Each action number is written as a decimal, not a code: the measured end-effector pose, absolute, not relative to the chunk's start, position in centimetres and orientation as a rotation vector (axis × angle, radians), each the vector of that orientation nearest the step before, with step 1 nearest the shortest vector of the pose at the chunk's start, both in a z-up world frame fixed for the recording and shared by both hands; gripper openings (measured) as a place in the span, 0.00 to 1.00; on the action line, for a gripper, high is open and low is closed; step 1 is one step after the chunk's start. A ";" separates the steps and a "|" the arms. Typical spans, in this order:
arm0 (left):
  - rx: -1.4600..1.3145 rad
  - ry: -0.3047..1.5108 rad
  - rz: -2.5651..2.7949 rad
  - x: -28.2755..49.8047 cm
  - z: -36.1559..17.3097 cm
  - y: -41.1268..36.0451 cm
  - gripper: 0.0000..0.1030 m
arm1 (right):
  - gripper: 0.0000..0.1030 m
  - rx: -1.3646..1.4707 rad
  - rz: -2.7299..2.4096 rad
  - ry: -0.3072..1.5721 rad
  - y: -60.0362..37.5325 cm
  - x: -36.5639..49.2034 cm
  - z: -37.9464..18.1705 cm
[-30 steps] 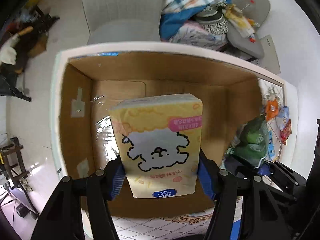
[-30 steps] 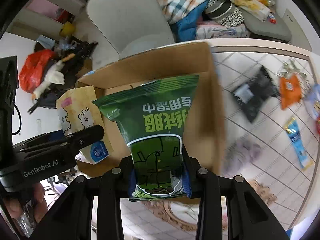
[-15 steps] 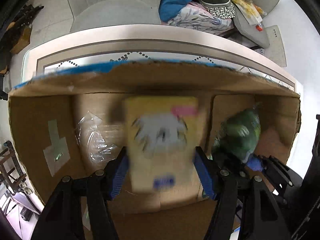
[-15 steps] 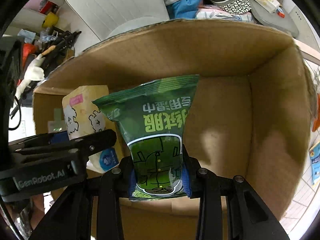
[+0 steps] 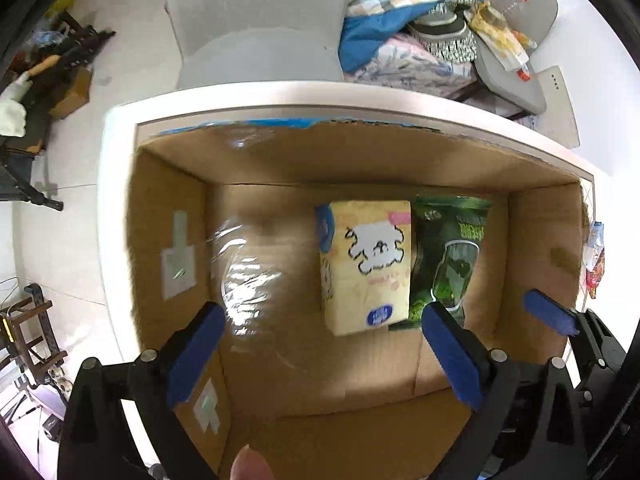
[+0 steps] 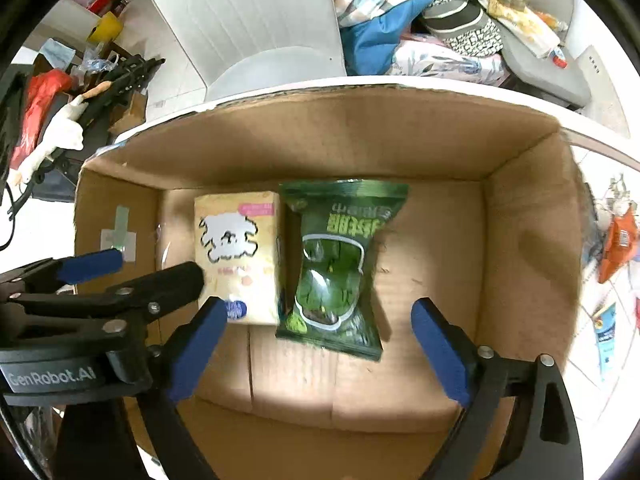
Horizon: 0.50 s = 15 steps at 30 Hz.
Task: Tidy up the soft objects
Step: 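Lower both held packs into the cardboard box and open both grippers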
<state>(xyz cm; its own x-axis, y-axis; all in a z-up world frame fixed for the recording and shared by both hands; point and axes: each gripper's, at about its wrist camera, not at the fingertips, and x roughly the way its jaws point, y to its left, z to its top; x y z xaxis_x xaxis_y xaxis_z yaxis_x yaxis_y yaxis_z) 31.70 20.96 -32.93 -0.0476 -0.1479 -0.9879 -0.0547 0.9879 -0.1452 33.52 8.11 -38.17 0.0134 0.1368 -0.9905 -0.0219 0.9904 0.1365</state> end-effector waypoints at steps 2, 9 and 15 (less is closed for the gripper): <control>-0.166 1.604 -0.063 30.7 -32.2 21.1 0.98 | 1.00 0.074 0.115 1.547 7.9 32.4 -37.5; -0.138 1.513 -0.010 26.3 -29.1 21.6 0.98 | 1.00 0.026 0.089 1.518 7.2 27.8 -35.0; -0.108 1.442 0.029 22.5 -26.8 21.3 0.98 | 1.00 -0.004 0.099 1.466 6.5 24.2 -31.9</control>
